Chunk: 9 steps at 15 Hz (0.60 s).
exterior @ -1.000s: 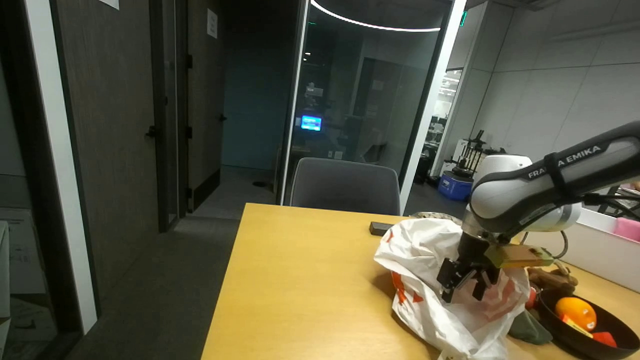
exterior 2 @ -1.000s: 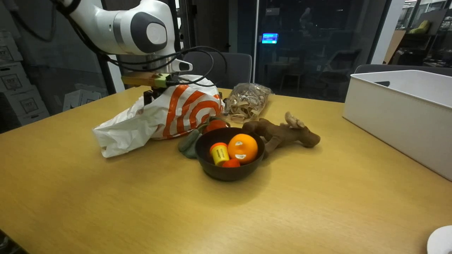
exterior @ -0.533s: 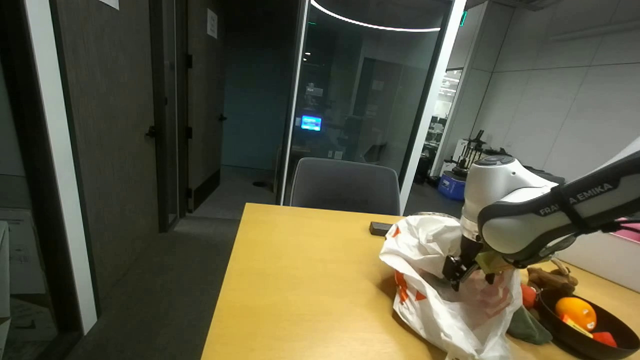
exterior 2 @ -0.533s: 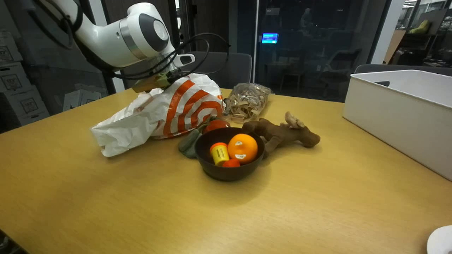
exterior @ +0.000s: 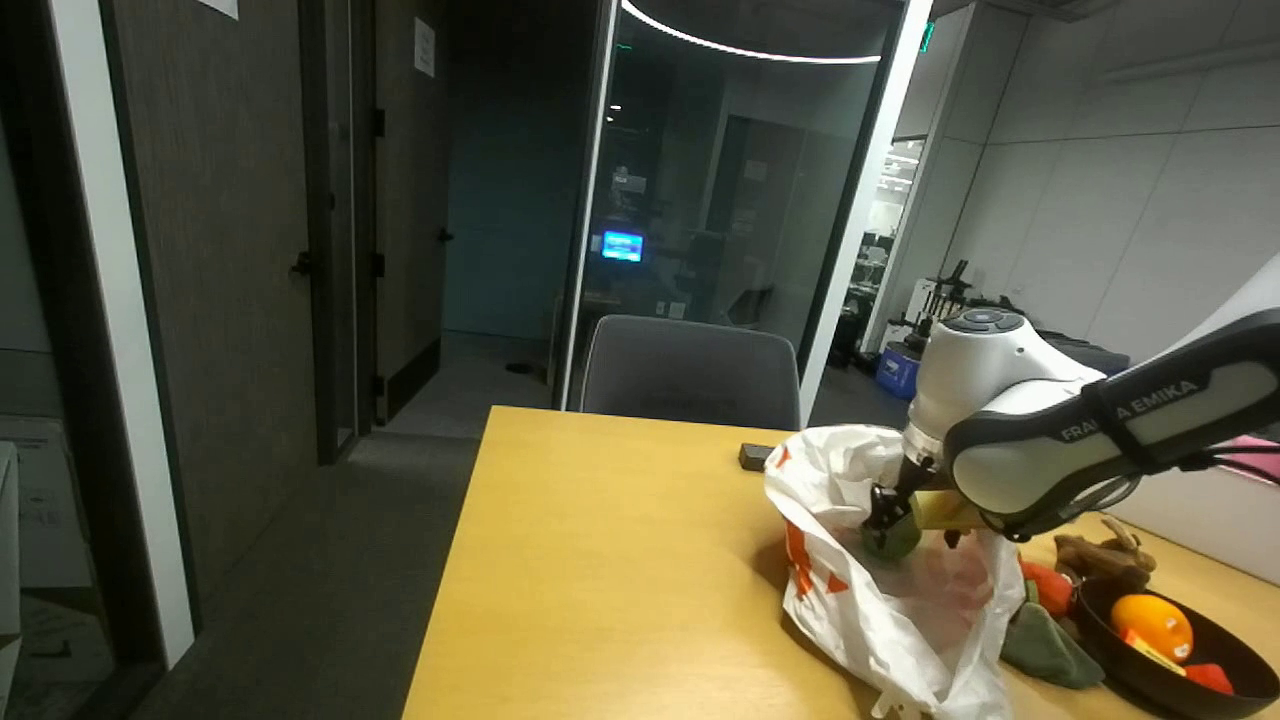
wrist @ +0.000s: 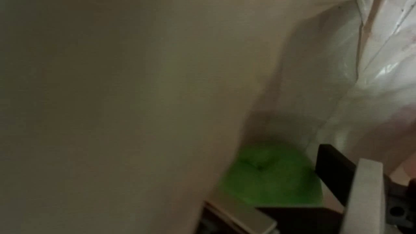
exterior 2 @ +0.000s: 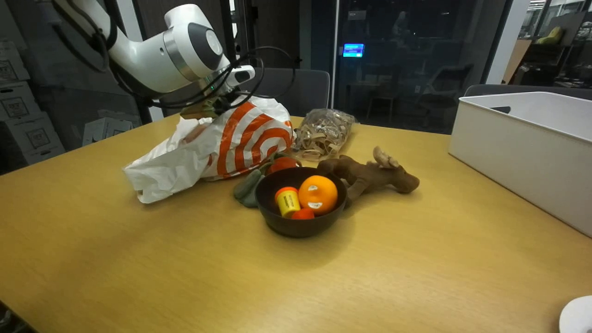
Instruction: Remove the fruits and container from the plastic and put them in the bowl.
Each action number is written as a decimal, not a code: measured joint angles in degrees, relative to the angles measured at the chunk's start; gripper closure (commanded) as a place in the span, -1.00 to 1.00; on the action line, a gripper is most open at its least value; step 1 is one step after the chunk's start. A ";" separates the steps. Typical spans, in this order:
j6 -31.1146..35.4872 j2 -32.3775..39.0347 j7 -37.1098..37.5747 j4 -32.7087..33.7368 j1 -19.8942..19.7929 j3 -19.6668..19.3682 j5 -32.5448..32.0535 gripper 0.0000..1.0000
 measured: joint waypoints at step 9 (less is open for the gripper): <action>5.04 6.43 0.74 7.54 -0.89 -1.18 9.83 -1.00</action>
